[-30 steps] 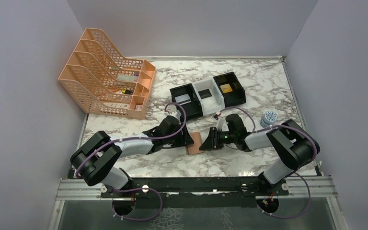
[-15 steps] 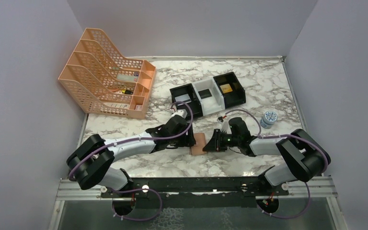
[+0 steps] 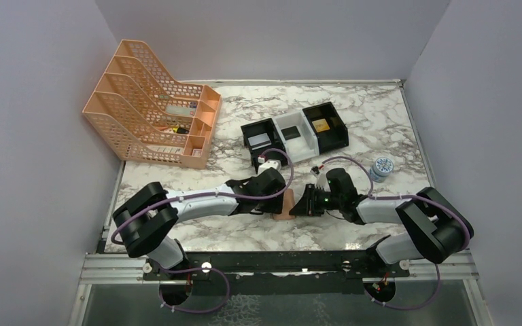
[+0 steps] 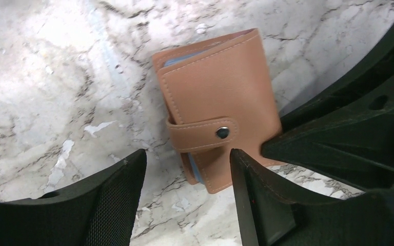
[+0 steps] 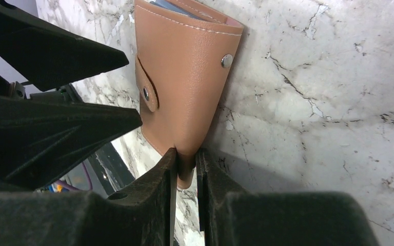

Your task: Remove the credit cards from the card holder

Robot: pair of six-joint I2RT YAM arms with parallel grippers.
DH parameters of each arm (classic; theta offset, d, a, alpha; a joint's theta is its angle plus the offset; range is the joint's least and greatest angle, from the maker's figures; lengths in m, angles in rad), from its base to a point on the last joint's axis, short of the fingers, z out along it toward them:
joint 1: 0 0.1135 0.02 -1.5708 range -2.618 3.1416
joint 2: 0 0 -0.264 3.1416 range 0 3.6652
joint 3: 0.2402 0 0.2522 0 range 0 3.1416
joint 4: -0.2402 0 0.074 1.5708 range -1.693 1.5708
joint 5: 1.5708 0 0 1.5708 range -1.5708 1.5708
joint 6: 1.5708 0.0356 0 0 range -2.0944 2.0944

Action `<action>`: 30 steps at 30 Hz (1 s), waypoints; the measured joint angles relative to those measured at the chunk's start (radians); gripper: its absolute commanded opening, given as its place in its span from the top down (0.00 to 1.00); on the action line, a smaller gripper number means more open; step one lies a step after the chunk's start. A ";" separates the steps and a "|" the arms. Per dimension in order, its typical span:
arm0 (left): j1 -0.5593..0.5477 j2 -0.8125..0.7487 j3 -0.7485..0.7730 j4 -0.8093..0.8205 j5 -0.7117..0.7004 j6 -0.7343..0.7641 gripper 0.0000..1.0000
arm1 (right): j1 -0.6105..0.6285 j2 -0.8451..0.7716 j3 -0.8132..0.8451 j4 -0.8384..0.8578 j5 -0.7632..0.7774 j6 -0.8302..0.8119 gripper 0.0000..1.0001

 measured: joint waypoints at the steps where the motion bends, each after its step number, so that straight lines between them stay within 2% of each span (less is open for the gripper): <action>1: -0.005 0.006 0.008 -0.003 -0.003 0.008 0.36 | 0.000 0.000 0.000 -0.001 0.000 0.000 0.83; 5: -0.024 0.047 0.076 -0.010 -0.016 0.055 0.39 | 0.000 -0.001 0.000 -0.002 0.001 0.000 0.83; 8: -0.029 0.075 0.120 -0.008 -0.022 0.083 0.51 | 0.000 -0.007 0.000 -0.008 0.005 0.000 0.83; 12: -0.031 0.125 0.164 -0.018 -0.032 0.108 0.58 | 0.000 -0.023 0.000 -0.026 0.019 0.000 0.82; 16: -0.033 0.146 0.167 -0.031 -0.043 0.118 0.55 | 0.000 -0.033 0.000 -0.042 0.031 0.000 0.80; 25: -0.039 0.146 0.167 -0.043 -0.044 0.140 0.53 | 0.000 -0.059 0.007 -0.070 0.047 -0.002 0.65; 30: -0.042 0.146 0.167 -0.047 -0.044 0.151 0.59 | 0.000 -0.076 0.021 -0.112 0.062 -0.011 0.64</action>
